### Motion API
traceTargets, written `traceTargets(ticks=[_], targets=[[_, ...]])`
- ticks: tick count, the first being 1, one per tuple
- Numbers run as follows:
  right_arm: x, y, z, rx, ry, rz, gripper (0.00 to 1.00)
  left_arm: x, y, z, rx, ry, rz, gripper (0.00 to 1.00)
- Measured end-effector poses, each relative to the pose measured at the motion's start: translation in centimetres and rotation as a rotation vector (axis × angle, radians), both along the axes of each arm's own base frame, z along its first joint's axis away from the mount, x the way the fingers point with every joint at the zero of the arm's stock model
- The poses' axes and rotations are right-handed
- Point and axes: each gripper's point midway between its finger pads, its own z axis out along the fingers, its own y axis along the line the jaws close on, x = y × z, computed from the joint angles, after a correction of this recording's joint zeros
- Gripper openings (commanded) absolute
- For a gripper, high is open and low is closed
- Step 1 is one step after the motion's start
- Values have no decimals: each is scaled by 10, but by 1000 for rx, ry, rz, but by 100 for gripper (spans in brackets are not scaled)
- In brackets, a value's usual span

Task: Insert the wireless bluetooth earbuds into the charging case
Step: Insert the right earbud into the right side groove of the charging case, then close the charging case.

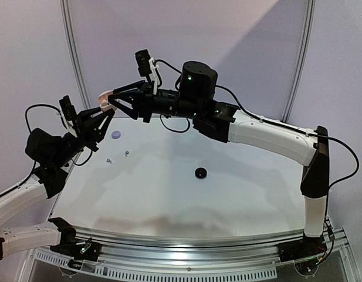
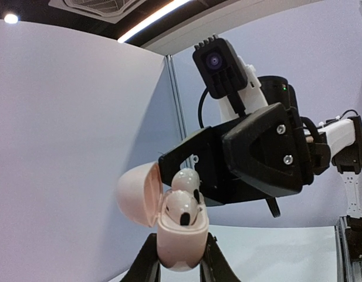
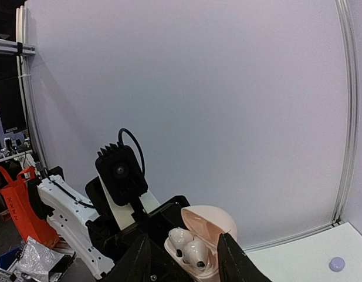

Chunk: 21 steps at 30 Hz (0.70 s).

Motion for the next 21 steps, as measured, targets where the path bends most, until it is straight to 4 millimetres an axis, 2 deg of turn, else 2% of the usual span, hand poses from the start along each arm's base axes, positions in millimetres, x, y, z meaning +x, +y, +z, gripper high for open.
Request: traceTargets(ticks=[6,11,13,18,21], targets=[[9,-13,-5,-29,23,-49,44,2,1,-6,14,25,13,0],[19,-33,17,-10,19,-113,45,1,-1,-10,37,21,11,0],[19,-36,21,-2,17,-120,50,0,-3,-12,48,22,0,0],[20,-34,11,-42,27,-120,76,-2,-6,-17,65,31,-25,0],[19,-32,3,-74,30,-110,80,-3,-8,-17,70,30,-38,0]])
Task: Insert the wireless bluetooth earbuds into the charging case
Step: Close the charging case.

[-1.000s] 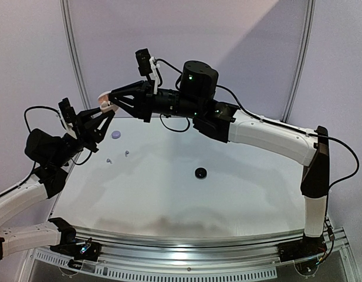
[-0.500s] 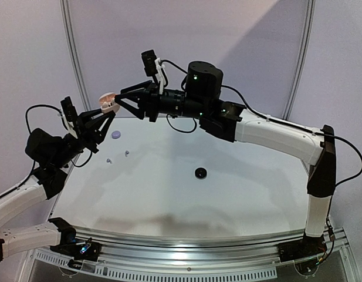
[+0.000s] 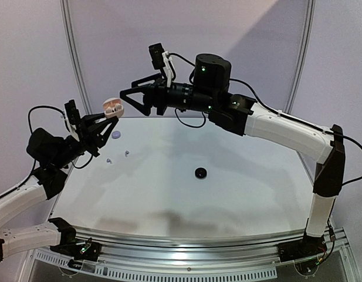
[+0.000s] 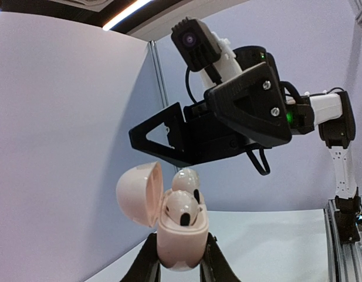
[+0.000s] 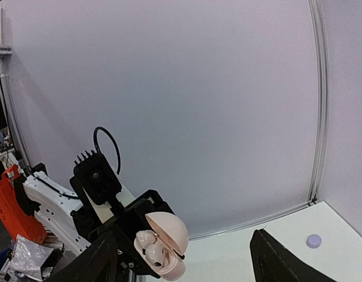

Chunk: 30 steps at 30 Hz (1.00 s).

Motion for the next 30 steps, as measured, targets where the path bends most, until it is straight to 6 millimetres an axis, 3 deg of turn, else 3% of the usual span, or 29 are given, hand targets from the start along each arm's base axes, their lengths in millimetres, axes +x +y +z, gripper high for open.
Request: traceTargets(ticks=[7,15,30], targets=[[0,7,-18,-54,2,18,72,-2,-5,-5,16,9,-32,0],[3,13,-30,-96,2,17,52,-4,-6,-5,19,6,-46,0],[0,13,-30,-105,-10,34,53,-5,-9,-12,90,-67,-31,0]])
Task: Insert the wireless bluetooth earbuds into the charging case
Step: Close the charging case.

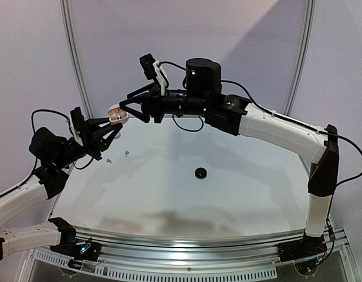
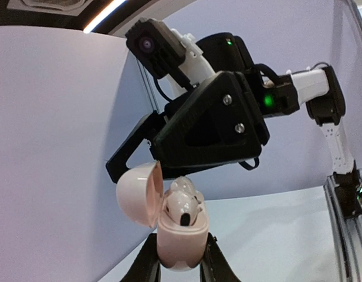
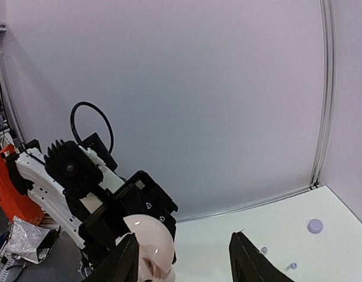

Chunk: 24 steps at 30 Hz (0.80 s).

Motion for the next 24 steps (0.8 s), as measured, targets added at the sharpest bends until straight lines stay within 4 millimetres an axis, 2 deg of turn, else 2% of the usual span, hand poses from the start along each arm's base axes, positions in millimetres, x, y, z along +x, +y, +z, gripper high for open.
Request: traceTargets(ticks=[5,8,13,16,21,24], targets=[[0,-5,7,11,-6,9,51,-1,-5,-22,183,-217,59,0],[-3,-6,12,26,9,21,44,-1,-8,-34,292,-360,87,0],[0,-1,7,10,58,21,39,-2,-11,-53,460,-605,126,0],[4,9,-8,-35,81,15,35,-1,-12,-59,526,-703,151,0],[4,24,-59,-164,123,24,33,3,-10,-62,594,-820,198,0],[1,26,-79,-223,137,35,32,5,-9,-63,618,-851,219,0]])
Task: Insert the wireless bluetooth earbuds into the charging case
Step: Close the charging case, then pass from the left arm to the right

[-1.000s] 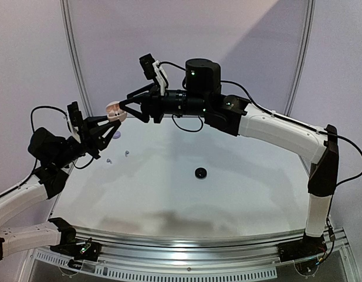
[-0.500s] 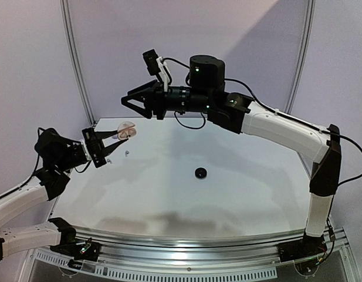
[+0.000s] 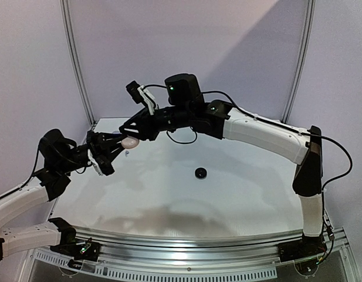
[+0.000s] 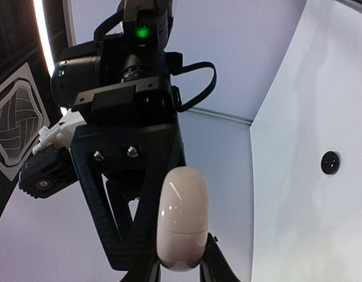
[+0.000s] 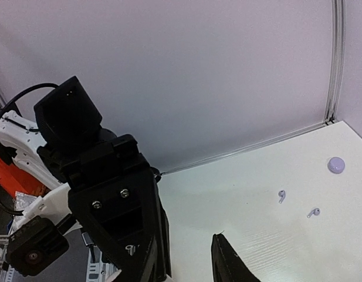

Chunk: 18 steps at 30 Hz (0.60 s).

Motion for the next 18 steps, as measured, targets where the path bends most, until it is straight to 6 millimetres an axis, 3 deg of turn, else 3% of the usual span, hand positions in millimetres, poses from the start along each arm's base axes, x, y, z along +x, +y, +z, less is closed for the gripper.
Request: traceTargets(ticks=[4,9,14,18], targets=[[-6,-1,-7,-19,-11,26,33,5,2,-3,15,-8,33,0],[-10,-9,-16,-46,-17,27,48,10,3,-13,1,100,46,0],[-8,-28,-6,-18,-43,4,71,7,0,-13,-122,413,-13,0],[-9,-50,21,62,-87,-9,73,-11,-8,-2,-257,740,-159,0]])
